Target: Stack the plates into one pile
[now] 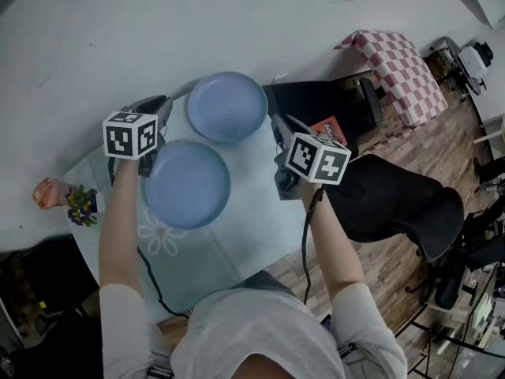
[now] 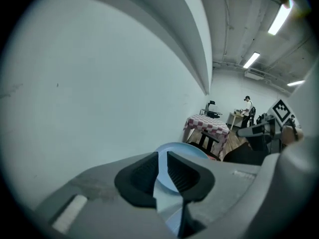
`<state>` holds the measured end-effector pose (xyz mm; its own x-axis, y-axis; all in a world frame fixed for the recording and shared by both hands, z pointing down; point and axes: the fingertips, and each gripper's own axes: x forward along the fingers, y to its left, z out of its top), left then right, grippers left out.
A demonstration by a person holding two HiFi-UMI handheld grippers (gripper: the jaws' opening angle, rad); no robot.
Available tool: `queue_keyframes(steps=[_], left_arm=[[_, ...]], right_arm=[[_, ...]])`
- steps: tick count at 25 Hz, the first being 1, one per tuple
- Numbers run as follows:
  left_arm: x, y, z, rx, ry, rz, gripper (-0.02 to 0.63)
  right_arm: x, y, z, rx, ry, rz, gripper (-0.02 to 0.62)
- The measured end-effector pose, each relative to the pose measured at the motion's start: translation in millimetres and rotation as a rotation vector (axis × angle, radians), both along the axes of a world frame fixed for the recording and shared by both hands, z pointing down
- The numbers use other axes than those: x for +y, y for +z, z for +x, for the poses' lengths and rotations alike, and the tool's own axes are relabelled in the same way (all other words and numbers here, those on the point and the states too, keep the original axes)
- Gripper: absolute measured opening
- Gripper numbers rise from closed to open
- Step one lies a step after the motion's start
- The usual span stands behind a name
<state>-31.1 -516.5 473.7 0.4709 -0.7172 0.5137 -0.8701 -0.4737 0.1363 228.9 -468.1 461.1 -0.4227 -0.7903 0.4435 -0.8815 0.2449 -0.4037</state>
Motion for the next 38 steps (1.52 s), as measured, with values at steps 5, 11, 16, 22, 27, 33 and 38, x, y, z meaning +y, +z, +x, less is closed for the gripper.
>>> queue_keyframes(steps=[5,11,16,22,27,33,38], left_arm=[[-30.6,52.0,4.8,-0.027,0.004,-0.099,0.072],[-54.9,96.8,21.9,-0.037,0.043,-0.164,0.095],[-68.3,127.9,29.0,-0.044,0.053,-0.207,0.120],[-68.8,155.9,30.2,-0.029,0.056,-0.250,0.120],[-72.5,155.9,34.8,-0.035,0.085,-0.240,0.097],[-66.3,140.0,32.4,-0.044,0.077,-0.210,0.094],[-58.8,100.0,22.4,-0.002,0.029,-0.147,0.089]], right_arm=[[-20.8,57.5,-0.6,-0.006,0.043,-0.129,0.075],[-39.1,113.3,5.0,-0.030,0.103,-0.237,0.097],[-50.3,146.0,0.3,-0.063,0.138,-0.301,0.100],[-55.5,169.5,-8.4,-0.071,0.134,-0.342,0.104],[-59.1,174.6,-9.0,-0.052,0.143,-0.352,0.087],[-58.1,155.1,-9.2,-0.035,0.148,-0.312,0.077],[-59.8,115.4,-15.9,-0.030,0.120,-0.227,0.075]])
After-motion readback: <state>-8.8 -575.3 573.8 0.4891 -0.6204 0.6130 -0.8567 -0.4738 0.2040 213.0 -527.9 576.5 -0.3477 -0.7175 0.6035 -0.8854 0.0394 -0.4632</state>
